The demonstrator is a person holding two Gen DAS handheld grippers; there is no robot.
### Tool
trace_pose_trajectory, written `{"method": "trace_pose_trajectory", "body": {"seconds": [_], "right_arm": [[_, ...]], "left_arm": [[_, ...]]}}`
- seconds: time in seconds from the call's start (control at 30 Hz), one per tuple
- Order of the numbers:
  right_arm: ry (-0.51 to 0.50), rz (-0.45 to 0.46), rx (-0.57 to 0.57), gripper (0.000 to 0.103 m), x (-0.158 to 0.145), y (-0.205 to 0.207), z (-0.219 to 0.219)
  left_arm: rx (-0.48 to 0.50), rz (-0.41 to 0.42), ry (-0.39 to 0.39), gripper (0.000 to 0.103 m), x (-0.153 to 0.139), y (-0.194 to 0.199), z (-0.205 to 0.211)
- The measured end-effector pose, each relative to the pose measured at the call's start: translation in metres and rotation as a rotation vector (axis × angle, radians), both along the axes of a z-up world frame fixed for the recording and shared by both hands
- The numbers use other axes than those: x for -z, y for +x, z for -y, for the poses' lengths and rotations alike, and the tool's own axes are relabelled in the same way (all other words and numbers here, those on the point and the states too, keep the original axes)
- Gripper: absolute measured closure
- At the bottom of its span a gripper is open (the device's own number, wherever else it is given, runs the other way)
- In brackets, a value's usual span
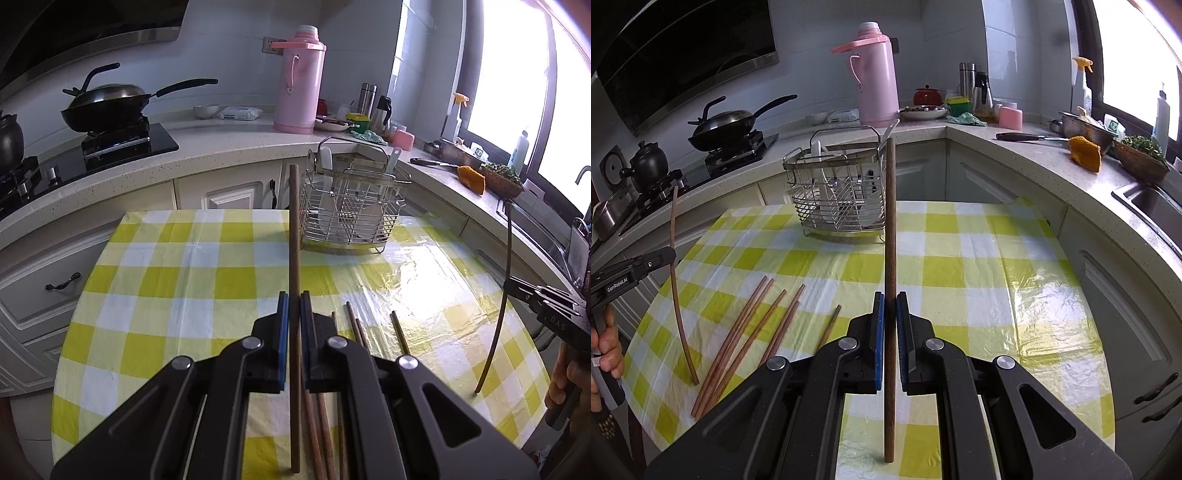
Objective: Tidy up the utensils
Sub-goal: 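Lift both chopsticks upright and carry them toward the wire rack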
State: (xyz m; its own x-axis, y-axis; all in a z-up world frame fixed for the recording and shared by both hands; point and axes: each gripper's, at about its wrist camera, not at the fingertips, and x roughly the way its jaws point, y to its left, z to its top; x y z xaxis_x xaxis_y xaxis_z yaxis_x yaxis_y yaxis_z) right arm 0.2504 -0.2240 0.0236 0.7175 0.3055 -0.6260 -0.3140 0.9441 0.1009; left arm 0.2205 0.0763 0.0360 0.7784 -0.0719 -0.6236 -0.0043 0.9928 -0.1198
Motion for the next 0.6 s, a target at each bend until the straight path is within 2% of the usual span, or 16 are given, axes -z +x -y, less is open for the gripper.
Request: {"method": "trace_pose_trajectory", "body": {"seconds": [0.6], "right_arm": [[-0.006,0.029,-0.011,0.095,-0.020,0.012,-0.004]], "left_arm": [[0.011,0.034,0.022,0.097,-0.019,0.015,0.005]]}}
